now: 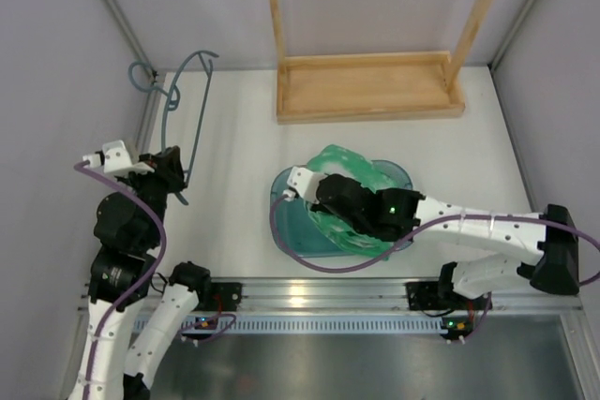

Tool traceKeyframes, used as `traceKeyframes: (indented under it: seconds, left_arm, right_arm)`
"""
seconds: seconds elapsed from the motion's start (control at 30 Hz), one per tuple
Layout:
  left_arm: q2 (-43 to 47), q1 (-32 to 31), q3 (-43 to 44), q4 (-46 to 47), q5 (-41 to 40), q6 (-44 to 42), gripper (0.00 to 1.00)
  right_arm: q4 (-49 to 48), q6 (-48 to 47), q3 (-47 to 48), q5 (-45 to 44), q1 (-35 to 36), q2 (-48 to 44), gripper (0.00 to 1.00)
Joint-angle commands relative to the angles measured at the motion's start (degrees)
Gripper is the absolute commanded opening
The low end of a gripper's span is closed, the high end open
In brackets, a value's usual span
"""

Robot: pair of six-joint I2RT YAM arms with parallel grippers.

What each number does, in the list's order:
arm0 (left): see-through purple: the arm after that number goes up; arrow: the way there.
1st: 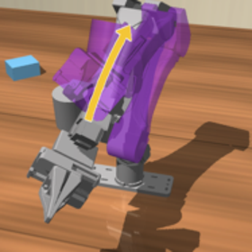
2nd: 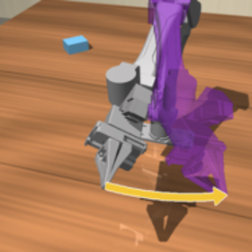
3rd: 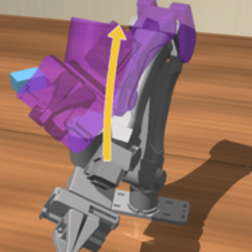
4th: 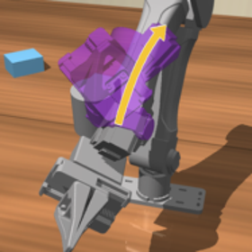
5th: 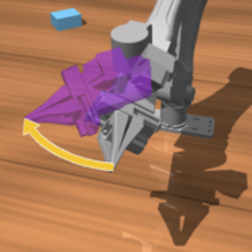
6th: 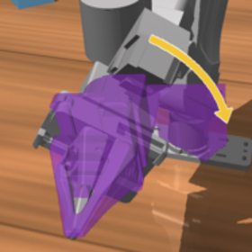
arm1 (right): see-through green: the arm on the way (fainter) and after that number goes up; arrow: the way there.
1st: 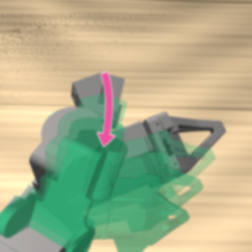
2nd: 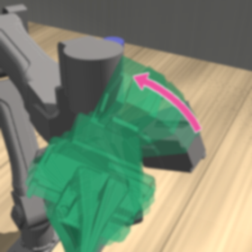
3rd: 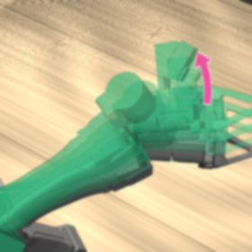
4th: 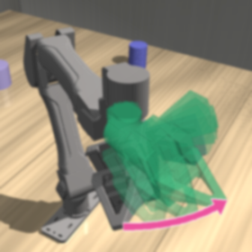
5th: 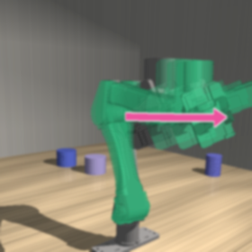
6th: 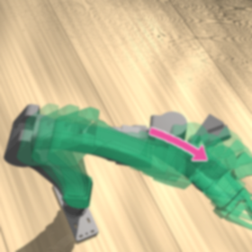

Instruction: Remove the trousers from the hanger

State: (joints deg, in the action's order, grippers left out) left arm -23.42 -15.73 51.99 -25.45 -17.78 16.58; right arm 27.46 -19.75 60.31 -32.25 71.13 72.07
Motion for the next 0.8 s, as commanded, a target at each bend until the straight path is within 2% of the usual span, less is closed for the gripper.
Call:
traceKeyframes:
  seconds: [0.0,0.4,0.53,0.63,0.77]
  left_arm:
    - [0.83,0.26,-0.92,0.67,0.64,1.09,0.00]
    - [0.13,0.26,-0.66,-1.44,2.58,2.23,0.00]
    - [-0.13,0.26,-0.39,-1.97,2.58,2.14,0.00]
    - [-0.22,0.34,-0.31,-1.97,2.40,1.79,0.00]
    - [-0.83,0.26,0.39,-2.32,2.14,1.18,0.00]
  right_arm:
    - [-4.52,4.10,4.90,3.59,2.78,3.23,0.00]
    - [-2.16,9.02,7.62,9.91,5.07,11.42,0.01]
    - [0.65,12.44,12.09,14.93,5.07,10.55,0.57]
    - [4.17,14.64,18.84,16.51,5.07,9.75,0.74]
    - [10.67,16.40,26.16,19.59,5.07,6.69,0.79]
